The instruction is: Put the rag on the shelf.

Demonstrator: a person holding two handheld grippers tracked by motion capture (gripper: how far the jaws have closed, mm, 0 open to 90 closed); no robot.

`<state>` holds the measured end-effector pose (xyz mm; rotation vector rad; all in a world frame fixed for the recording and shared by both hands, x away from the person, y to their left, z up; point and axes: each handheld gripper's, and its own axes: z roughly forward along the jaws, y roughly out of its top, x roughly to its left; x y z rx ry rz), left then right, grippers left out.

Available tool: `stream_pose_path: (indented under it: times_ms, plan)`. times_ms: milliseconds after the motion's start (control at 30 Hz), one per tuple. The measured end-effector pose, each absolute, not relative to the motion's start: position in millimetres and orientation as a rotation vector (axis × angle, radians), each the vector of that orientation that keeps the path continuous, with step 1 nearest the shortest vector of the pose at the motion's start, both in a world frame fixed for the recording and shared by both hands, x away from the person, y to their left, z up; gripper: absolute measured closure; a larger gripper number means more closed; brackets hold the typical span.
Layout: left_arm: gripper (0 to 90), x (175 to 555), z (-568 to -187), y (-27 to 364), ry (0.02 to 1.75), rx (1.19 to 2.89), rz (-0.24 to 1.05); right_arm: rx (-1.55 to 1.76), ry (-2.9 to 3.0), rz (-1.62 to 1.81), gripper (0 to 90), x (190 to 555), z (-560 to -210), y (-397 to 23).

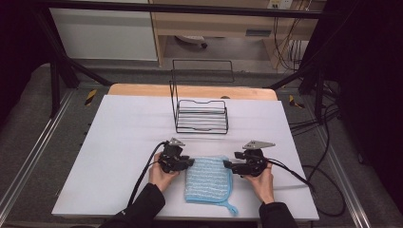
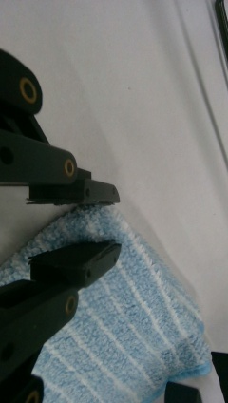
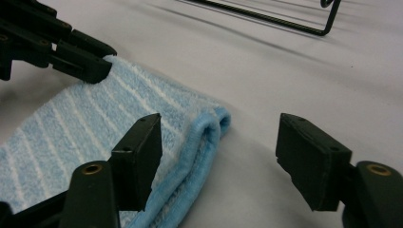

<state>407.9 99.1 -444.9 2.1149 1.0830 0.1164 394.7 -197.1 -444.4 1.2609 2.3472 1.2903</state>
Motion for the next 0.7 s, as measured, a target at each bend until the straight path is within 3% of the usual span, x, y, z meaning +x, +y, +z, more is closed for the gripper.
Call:
stream_pose_path:
  times_ms: [200, 500, 700]
  plan:
    - [77.0, 407.0, -445.2, 99.2, 1.081, 2.124, 0.107, 1.261, 2.403, 1.214, 45.0, 405.6, -449.2, -187.8]
    - [80.5, 404.3, -445.7, 98.1, 1.072, 2.127, 0.125, 1.331, 2.441, 1.236, 69.4, 402.7, -454.3, -180.5]
    - [81.0, 403.7, -446.0, 97.6, 1.065, 2.124, 0.130, 1.385, 2.451, 1.250, 75.9, 401.2, -454.4, -179.4]
